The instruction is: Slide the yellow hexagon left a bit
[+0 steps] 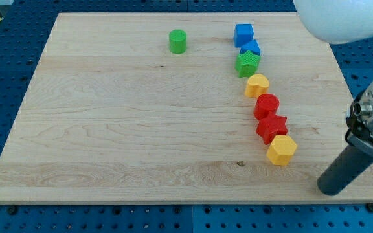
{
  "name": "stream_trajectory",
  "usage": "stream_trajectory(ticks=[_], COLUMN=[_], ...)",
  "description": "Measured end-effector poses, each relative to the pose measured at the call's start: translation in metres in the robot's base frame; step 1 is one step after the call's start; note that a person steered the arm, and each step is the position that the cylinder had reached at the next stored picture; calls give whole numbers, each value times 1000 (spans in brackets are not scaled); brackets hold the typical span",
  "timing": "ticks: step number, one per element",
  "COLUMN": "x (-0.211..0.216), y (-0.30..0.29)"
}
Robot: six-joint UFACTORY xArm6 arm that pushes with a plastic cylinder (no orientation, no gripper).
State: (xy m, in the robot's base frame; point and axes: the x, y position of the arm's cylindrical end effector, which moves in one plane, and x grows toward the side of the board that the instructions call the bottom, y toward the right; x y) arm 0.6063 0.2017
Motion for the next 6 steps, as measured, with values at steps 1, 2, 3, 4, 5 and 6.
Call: stream_trajectory(ticks=[1,2,3,4,5,6], x=[-34,-47,-47,-49,-49,-49], y=[-1,-4,-12,-31,-45,-65])
